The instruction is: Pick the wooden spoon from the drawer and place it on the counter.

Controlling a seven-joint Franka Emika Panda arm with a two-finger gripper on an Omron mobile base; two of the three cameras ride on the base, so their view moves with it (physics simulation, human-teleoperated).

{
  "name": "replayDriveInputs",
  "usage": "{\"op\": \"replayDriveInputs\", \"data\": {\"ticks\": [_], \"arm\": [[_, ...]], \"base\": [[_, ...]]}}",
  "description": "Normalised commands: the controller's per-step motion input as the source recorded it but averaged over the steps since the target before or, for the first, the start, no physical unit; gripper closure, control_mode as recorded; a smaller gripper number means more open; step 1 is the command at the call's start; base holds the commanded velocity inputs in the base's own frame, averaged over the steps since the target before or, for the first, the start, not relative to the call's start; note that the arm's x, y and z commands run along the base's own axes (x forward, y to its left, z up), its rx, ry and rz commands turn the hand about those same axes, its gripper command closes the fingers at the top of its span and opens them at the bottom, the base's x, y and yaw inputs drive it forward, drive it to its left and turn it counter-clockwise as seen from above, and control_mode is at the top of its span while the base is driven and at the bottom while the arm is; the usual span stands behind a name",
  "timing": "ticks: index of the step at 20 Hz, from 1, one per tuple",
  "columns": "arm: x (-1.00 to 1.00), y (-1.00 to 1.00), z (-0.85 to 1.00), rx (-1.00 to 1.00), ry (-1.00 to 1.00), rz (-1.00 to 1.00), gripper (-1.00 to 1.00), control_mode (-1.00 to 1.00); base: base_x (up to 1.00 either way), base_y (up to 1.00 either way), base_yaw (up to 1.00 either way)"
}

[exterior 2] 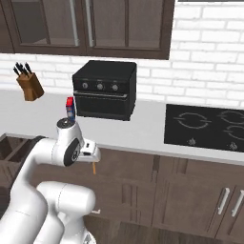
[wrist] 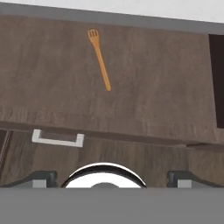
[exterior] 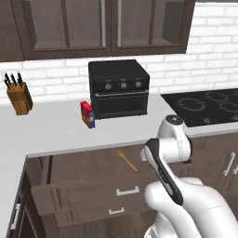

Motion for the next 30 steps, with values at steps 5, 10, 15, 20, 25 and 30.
{"op": "replayDriveInputs", "data": {"ticks": [5, 10, 15, 20, 25, 30], "arm": [[0.61, 0.00, -0.62, 0.00, 0.00, 0.00, -1.00, -1.00], [0.47, 0.00, -0.62, 0.00, 0.01, 0.00, -1.00, -1.00], [0.04, 0.00, -0.76, 0.00, 0.00, 0.00, -1.00, -1.00], [0.01, 0.00, -0.73, 0.00, 0.00, 0.00, -1.00, -1.00], [0.04, 0.00, -0.67, 0.00, 0.00, 0.00, -1.00, -1.00], [0.13, 0.00, -0.53, 0.00, 0.00, 0.00, -1.00, -1.00]], "base": [[0.00, 0.00, 0.00], [0.00, 0.00, 0.00], [0.00, 0.00, 0.00], [0.00, 0.00, 0.00], [0.00, 0.00, 0.00], [0.00, 0.00, 0.00]]}}
